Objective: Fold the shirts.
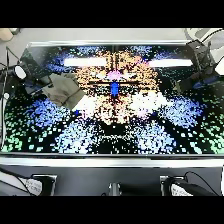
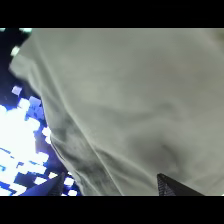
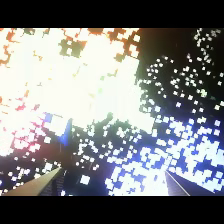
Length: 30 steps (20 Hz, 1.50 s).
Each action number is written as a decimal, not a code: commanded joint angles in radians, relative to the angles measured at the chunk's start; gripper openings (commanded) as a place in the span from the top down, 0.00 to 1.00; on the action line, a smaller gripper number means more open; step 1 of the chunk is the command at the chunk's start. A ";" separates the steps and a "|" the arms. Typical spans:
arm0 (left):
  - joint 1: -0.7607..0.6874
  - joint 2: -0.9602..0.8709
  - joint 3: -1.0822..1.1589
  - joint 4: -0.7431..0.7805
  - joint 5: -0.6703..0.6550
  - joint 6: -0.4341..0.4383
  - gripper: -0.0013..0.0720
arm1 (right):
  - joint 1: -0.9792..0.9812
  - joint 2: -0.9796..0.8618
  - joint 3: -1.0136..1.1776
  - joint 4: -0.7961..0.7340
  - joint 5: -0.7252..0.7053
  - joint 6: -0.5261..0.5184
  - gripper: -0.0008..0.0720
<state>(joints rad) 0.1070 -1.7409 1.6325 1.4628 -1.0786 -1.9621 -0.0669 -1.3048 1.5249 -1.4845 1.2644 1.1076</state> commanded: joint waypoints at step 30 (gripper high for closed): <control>-0.737 0.673 0.022 -0.232 0.103 0.380 0.94 | 0.000 0.626 -0.002 -0.031 0.168 -0.062 0.06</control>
<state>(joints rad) -0.5163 -1.0698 1.7473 1.2316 -0.9722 -1.5753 -0.0666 -0.7147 1.5242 -1.4853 1.2278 1.0458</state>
